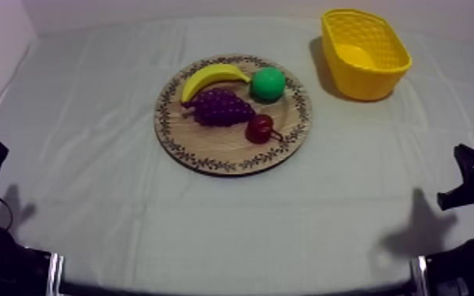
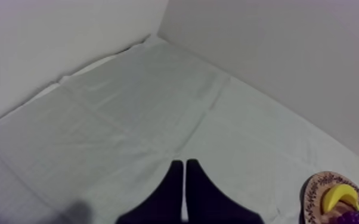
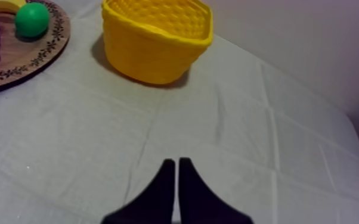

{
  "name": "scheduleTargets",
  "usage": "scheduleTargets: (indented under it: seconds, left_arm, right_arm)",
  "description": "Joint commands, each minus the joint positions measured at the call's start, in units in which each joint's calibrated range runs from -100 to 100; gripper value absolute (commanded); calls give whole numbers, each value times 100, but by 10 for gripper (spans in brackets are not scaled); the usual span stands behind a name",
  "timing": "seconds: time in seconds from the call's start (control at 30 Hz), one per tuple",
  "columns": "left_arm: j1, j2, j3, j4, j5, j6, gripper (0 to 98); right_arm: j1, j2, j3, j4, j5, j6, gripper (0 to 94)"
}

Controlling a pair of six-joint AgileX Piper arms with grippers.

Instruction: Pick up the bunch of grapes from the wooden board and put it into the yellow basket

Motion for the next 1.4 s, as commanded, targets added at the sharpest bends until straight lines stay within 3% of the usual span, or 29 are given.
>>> scheduleTargets:
  seconds: [0.0, 0.5, 0.7, 0.97, 1.1, 1.37]
  left_arm:
    - [-1, -3, 1, -1, 2, 1, 1]
    - [-1, -3, 1, -1, 2, 1, 1]
    - [-1, -3, 1, -1, 2, 1, 1]
    - [-1, -3, 1, -1, 2, 1, 1]
    - [-1, -3, 1, -1, 2, 1, 1]
    - [-1, -3, 1, -1, 2, 1, 1]
  right_arm:
    - [-24, 2, 5, 2, 9, 3, 3]
    - [-104, 2, 5, 2, 9, 0, 3]
    - [-152, 2, -7, -155, -56, 384, 5]
    - [-169, 489, -72, -171, -318, 142, 6]
    - [-82, 1158, -615, -173, -547, 100, 6]
    - [-154, 2399, -2368, -43, -103, -52, 6]
